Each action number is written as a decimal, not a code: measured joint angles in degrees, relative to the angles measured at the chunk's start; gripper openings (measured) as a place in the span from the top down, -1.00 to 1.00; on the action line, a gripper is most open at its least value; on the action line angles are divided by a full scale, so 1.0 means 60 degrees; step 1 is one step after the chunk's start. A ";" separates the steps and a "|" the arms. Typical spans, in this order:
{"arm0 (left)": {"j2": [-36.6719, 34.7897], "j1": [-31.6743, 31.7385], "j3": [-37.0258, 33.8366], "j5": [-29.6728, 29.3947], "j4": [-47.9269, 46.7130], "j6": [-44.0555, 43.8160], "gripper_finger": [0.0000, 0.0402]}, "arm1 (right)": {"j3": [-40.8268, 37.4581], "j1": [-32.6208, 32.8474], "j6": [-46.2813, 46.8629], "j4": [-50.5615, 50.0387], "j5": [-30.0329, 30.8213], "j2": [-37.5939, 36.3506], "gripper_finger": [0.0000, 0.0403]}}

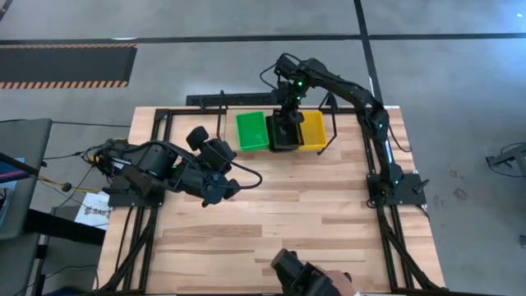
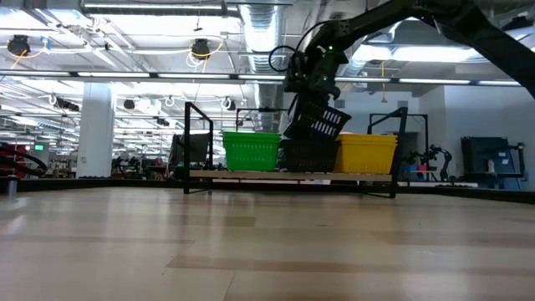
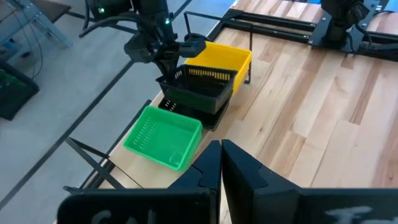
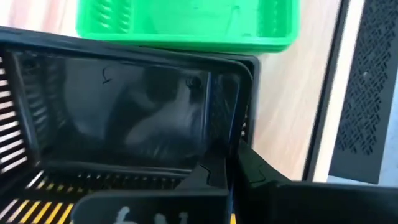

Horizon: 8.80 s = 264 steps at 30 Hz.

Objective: Stack baskets on shelf by color
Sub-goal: Stack the black bin on top of the black bin, then adjust the stacked yellow bins on the shelf, then adjust the stacked black bins on the shelf

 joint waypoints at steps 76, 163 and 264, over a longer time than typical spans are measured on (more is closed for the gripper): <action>-0.0009 0.0004 0.0000 -0.0084 0.0000 0.2024 1.00 | 0.1983 0.3462 0.4533 -0.2880 0.1164 -0.3136 0.98; -0.7788 0.1413 -1.3060 0.1565 0.8628 -0.0087 1.00 | -0.8980 0.4421 0.6277 0.6263 0.2104 -0.4496 1.00; -0.7781 0.1413 -1.3060 0.1508 0.8406 -0.0510 1.00 | -0.9135 0.2451 0.4822 0.3564 0.3818 -0.6536 1.00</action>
